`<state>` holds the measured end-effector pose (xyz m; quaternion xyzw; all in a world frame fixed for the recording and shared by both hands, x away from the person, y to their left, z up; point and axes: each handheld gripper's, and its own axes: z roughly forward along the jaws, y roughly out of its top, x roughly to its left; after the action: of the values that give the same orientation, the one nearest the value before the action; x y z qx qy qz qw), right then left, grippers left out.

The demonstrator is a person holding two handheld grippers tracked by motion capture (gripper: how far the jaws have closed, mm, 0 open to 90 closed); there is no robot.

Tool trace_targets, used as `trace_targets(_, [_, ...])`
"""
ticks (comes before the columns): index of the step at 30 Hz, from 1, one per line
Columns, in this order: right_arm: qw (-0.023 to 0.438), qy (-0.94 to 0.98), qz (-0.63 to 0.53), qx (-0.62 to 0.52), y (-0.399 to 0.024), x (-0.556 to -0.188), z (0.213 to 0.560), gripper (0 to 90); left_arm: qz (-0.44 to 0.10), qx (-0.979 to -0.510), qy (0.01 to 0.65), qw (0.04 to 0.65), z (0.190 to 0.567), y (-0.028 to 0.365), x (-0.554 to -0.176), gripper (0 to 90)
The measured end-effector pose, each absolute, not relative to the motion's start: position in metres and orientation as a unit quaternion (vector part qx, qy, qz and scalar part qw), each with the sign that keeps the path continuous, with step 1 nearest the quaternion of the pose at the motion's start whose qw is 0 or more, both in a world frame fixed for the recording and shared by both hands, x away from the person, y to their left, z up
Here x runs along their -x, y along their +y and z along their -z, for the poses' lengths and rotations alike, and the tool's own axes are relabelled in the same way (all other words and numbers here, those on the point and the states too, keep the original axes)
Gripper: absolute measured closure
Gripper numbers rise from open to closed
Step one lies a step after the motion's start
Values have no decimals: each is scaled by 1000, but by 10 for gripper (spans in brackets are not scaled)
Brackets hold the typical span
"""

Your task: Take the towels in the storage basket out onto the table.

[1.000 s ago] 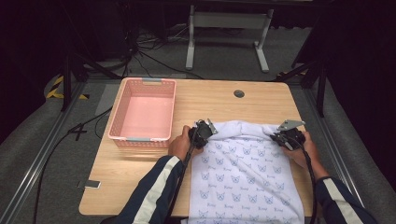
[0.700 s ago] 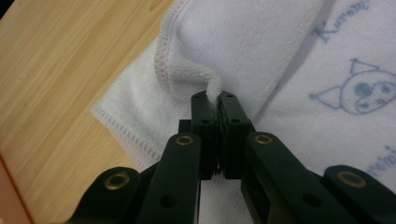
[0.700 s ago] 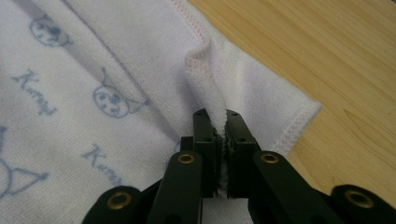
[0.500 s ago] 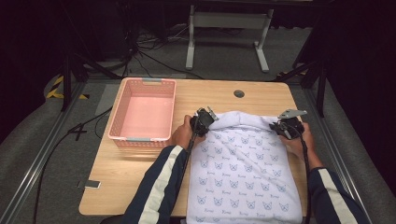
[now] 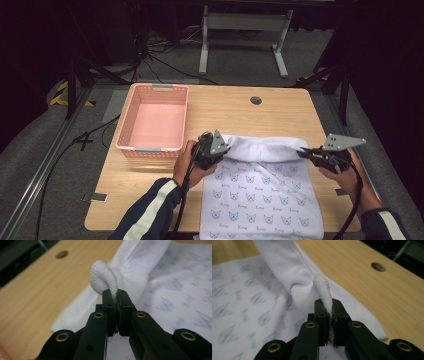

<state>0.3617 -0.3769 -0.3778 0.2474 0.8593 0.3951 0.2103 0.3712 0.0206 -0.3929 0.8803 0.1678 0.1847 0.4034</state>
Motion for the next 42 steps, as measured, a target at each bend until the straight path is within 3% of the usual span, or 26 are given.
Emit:
trace_targets(7, [130, 898, -358, -219, -377, -305, 407, 842, -100, -921, 129, 355, 431, 31, -320, 864])
trace_targets(11, [111, 910, -325, -234, -376, -292, 431, 839, -106, -938, 121, 308, 449, 27, -315, 862])
trace_targets(16, [111, 908, -303, -266, -376, -298, 445, 841, -115, -934, 144, 305, 455, 22, -333, 864])
trace_targets(21, [156, 904, -287, -277, -376, -316, 446, 844, -155, -923, 182, 302, 457, 12, -358, 867])
trace_targets(33, [238, 883, -248, -318, -365, -416, 446, 847, -228, -905, 252, 256, 456, -13, -440, 869])
trace_targets(36, [247, 877, -249, -329, -365, -437, 447, 846, -257, -893, 265, 260, 459, -19, -451, 871])
trace_targets(42, [232, 873, -265, -336, -368, -448, 446, 845, -240, -884, 292, 277, 458, -20, -459, 871])
